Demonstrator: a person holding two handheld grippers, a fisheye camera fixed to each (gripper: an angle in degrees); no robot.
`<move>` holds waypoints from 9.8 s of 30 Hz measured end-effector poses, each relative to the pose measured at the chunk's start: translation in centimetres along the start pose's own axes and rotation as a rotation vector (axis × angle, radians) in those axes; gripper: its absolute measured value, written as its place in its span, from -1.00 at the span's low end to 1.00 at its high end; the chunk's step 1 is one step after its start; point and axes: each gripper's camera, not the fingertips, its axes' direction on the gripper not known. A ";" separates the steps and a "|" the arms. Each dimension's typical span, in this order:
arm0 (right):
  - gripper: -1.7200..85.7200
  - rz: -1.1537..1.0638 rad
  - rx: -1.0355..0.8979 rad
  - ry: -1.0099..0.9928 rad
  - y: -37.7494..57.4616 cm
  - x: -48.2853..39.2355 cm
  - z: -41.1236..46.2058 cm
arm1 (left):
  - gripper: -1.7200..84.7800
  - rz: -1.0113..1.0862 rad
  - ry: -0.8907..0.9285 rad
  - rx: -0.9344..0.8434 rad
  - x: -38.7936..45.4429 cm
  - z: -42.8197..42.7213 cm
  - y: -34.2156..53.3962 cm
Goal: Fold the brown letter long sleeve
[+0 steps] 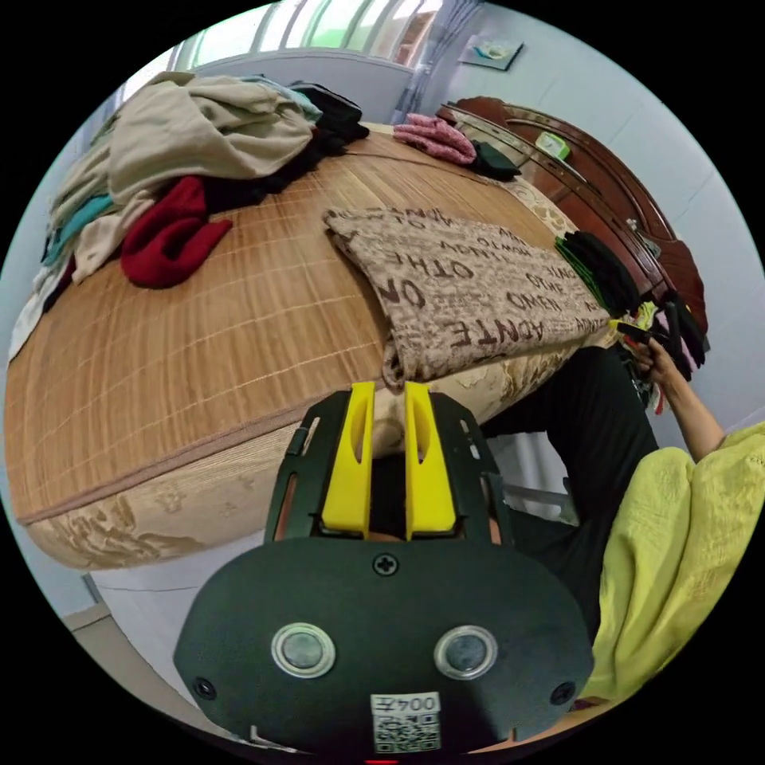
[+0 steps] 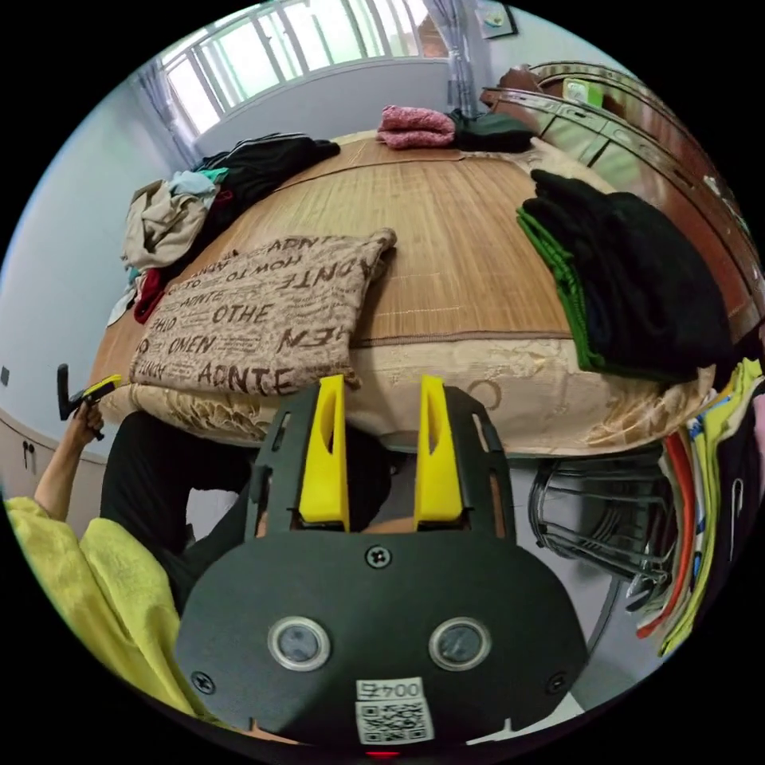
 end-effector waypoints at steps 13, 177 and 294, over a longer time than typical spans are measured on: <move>-0.71 -0.276 -0.087 0.169 -3.4 -8.5 5.6 | -0.95 0.031 -0.141 -0.015 8.0 4.2 -5.6; -0.69 0.611 -0.043 -0.684 2.9 23.7 10.3 | -0.80 0.098 -0.181 -0.323 22.6 -45.3 -52.8; -0.89 -0.223 -0.057 -0.032 2.4 -50.2 28.9 | -0.86 -0.883 0.558 0.260 16.0 35.3 23.3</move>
